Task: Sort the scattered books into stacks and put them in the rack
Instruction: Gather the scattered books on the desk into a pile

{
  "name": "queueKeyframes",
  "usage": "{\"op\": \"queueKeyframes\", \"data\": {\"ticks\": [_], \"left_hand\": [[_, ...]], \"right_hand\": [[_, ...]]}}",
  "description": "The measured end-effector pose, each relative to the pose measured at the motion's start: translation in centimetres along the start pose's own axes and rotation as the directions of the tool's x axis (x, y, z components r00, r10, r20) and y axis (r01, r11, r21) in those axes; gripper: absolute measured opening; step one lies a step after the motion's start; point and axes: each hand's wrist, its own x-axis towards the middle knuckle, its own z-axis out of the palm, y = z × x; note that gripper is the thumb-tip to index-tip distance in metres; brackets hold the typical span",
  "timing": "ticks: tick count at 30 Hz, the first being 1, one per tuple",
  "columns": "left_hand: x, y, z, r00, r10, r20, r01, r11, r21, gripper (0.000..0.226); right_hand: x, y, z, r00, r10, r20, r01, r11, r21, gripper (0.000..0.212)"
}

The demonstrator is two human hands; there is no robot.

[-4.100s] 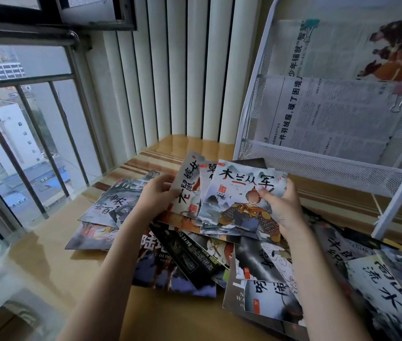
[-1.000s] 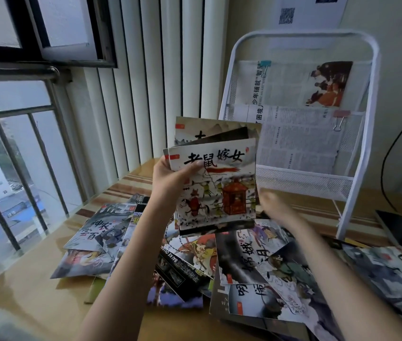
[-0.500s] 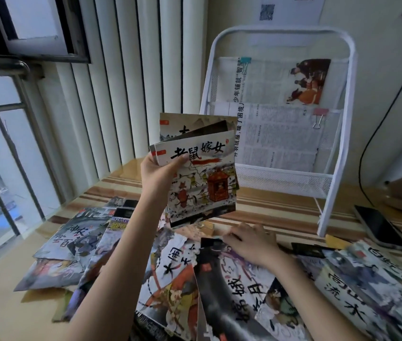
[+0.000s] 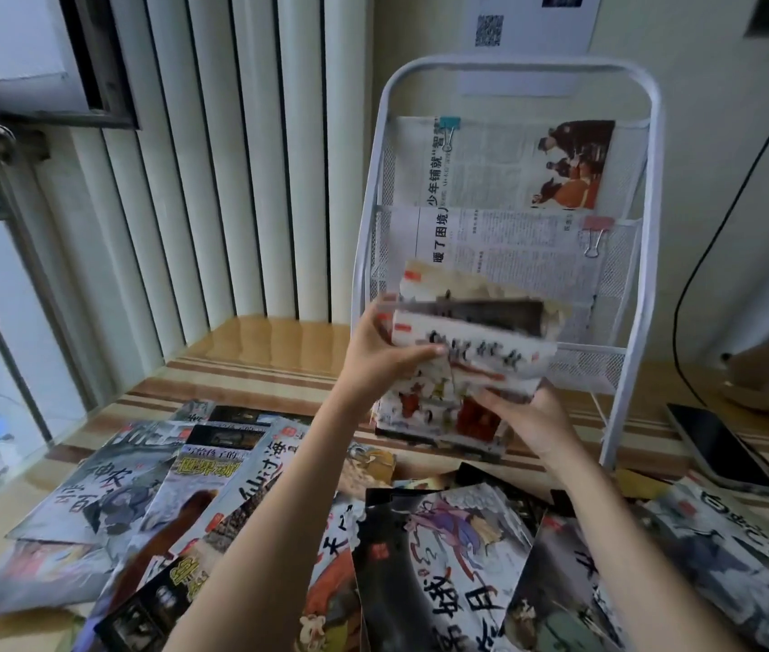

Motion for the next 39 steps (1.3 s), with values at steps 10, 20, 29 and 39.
{"op": "queueKeyframes", "data": {"ticks": [10,20,29,39], "left_hand": [[-3.1,-7.6,1.1,0.978,-0.099,-0.182,0.113,0.991,0.071,0.079],[-1.4,-7.4,-1.1,0.862,0.033,-0.506,0.238,0.856,0.46,0.074],[-2.6,-10.1,-1.5,0.897,-0.165,-0.411,0.423,0.593,0.685,0.083],[-4.1,-9.5,-3.0,0.946,-0.229,-0.231,0.316,0.487,0.814,0.072]], "right_hand": [[-0.1,3.5,1.9,0.991,0.132,0.028,-0.13,0.989,-0.064,0.018],[3.0,3.1,8.3,0.99,-0.028,-0.136,0.013,0.994,-0.109,0.053],[2.3,4.8,7.9,0.979,0.096,-0.18,-0.141,0.956,-0.258,0.046],[1.5,4.0,7.9,0.972,0.004,-0.233,-0.08,0.945,-0.318,0.039]]}}
